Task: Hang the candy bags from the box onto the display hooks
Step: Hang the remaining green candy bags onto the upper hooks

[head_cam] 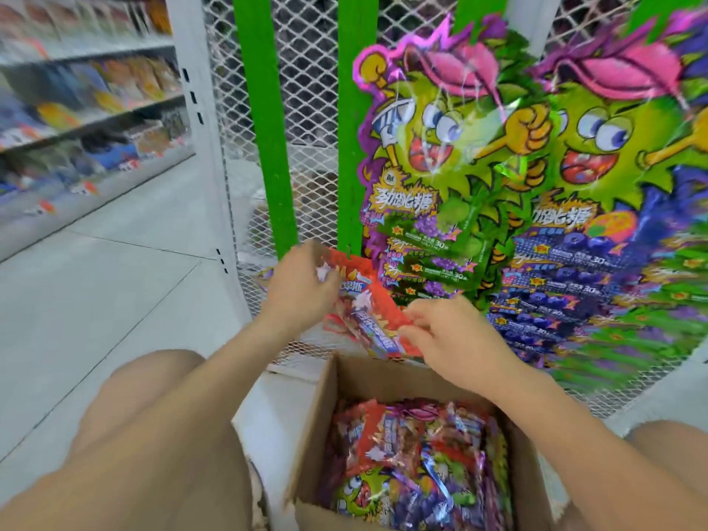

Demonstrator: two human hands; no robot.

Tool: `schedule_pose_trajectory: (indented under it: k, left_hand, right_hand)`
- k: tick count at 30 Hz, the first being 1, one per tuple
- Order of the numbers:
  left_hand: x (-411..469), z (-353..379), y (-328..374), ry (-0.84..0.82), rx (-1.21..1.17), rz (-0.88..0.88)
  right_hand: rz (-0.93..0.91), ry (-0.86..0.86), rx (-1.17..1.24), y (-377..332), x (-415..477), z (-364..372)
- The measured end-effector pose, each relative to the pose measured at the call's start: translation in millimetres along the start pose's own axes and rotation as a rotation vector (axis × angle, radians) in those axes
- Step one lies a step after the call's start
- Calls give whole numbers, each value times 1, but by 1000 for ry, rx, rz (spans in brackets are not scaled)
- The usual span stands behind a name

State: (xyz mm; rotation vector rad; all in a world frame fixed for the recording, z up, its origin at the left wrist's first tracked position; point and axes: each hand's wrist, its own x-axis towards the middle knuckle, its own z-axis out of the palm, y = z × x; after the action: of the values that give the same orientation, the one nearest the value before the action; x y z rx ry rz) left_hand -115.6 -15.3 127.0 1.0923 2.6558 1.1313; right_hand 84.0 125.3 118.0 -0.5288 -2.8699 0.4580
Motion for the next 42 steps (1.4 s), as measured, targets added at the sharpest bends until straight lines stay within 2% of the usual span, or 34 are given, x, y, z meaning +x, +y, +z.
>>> schedule_pose_trajectory:
  k: [4,7,10,20,23,26,30,42]
  left_hand:
    - [20,1,17,146,-257,103]
    - [31,9,29,165,-483,85]
    - [31,5,33,155,-582,-10]
    - [-4,-34,13,67,-491,76]
    - [-9,-47,11,39,-471,87]
    - [-10,-60,10,-40,-476,63]
    - [-13,-69,12,-141,-515,45]
    - [-17,-65,18,-240,-651,-90]
  right_hand:
    - [-49,219,132,-8,11,-5]
    - [-59,185,19,-7,12,-5]
    - [-115,134,21,-6,12,-4]
    - [-239,39,187,-50,9,-9]
    - [-251,167,312,-57,18,-9]
    - [-125,377,434,-68,28,-12]
    - [0,507,612,-81,41,-10]
    - [111,603,880,-96,60,1]
